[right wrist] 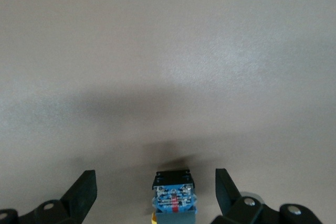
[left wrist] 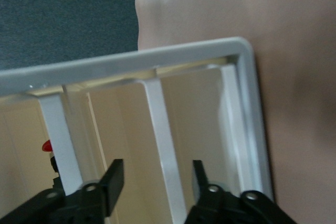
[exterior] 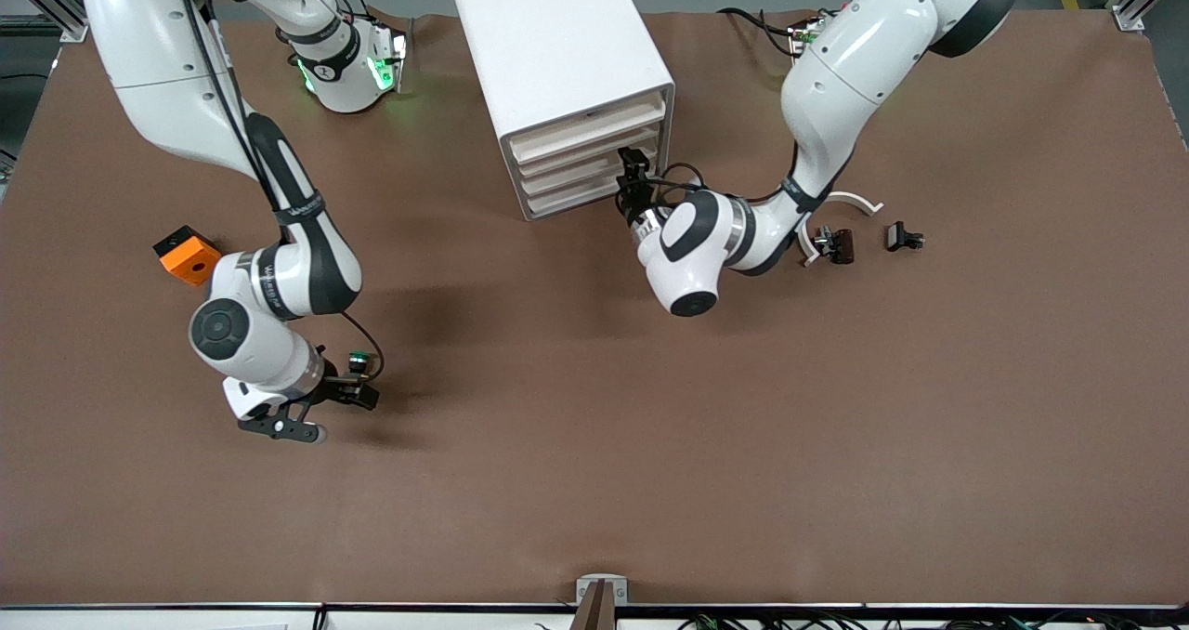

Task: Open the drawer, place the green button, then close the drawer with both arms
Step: 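Grasp the small button with the right gripper while the left gripper grips the drawer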

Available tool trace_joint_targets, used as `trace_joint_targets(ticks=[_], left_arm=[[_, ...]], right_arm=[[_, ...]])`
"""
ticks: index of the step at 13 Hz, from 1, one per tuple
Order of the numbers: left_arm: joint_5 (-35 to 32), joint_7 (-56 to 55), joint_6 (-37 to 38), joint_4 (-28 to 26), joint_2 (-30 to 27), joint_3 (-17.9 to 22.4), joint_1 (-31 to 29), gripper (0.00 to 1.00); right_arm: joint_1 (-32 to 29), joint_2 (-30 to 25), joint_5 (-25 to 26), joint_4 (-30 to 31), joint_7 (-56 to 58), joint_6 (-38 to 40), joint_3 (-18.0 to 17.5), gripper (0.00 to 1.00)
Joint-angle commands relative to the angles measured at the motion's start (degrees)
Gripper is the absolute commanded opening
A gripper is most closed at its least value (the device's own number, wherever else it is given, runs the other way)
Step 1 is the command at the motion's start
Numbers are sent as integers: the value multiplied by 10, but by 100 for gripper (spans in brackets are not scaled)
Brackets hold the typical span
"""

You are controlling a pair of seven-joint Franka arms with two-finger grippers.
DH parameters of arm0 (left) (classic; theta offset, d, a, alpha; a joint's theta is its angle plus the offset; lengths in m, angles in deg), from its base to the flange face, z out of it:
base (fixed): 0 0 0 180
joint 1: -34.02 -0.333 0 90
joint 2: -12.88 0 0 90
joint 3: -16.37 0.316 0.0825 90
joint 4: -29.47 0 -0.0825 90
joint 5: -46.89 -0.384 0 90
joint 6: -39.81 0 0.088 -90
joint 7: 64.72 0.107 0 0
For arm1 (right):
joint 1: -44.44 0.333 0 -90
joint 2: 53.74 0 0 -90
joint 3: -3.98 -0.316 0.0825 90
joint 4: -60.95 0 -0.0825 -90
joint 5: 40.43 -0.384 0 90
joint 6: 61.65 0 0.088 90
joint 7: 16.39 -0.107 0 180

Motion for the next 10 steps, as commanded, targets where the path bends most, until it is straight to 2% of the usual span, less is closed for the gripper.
trace_joint_targets(ticks=[1,5,6,7,10], left_arm=[[19,-9,6,13,16,6,23,50],[27,-6,4,14,23,10,25,50],[27,-6,2,14,26,10,26,46],[28,-7,-1,15,28,10,29,36],[24,-5,-4,30,34,10,35,20]], right_arm=[[9,3,37,4,-31,-8,11,100],[-4,4,38,7,-31,-7,11,100],[-6,5,36,12,-32,-8,10,100],[-7,5,35,20,-32,-14,10,100],[-8,5,31,36,-34,-26,9,100]])
